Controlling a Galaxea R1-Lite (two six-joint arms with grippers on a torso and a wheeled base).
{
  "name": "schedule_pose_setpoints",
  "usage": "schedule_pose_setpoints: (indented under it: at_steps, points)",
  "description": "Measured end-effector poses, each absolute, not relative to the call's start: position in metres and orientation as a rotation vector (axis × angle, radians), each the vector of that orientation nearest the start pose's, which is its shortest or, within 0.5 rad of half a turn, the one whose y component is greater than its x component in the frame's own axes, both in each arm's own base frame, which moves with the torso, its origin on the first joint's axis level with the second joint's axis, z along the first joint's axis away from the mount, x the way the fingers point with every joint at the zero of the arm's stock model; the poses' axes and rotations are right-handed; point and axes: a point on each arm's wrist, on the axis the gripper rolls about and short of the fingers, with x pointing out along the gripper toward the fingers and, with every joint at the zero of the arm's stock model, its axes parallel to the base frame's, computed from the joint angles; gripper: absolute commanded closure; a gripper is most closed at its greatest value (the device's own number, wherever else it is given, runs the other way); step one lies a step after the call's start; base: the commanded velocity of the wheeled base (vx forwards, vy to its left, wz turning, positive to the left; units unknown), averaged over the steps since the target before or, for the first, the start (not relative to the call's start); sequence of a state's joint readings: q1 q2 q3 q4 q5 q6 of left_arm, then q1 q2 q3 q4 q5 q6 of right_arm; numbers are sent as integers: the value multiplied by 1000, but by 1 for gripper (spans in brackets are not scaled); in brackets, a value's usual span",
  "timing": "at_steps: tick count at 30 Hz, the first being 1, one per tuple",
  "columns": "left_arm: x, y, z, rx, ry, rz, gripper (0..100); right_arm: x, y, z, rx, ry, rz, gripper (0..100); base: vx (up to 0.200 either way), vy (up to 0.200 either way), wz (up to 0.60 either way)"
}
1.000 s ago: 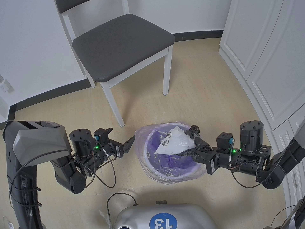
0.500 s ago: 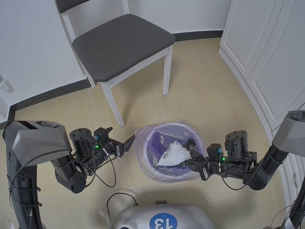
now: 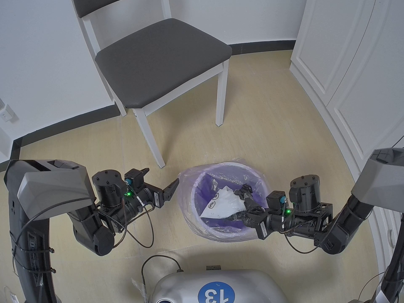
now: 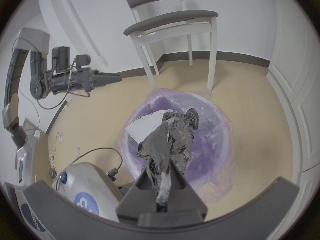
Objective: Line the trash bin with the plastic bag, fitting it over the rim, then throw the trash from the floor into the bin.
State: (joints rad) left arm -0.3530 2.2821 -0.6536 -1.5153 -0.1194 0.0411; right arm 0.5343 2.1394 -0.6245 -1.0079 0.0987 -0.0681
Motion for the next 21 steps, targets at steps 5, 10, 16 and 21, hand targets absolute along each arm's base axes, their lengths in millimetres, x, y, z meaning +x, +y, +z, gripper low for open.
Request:
schedule_pose_setpoints:
  at_steps: [5,10,16,21]
  points:
    - [340,-128,36,54,106,-474,0,302,174,23,-156,483,612,100,0,0,0]
    - [340,-128,36,54,108,-474,0,310,173,11,-157,504,597,100,0,0,0]
    - [340,-128,36,56,88,-474,0,315,178,-2,-156,496,601,100,0,0,0]
    - [340,-128,34,67,85,-475,0,320,182,-10,-158,475,576,100,0,0,0]
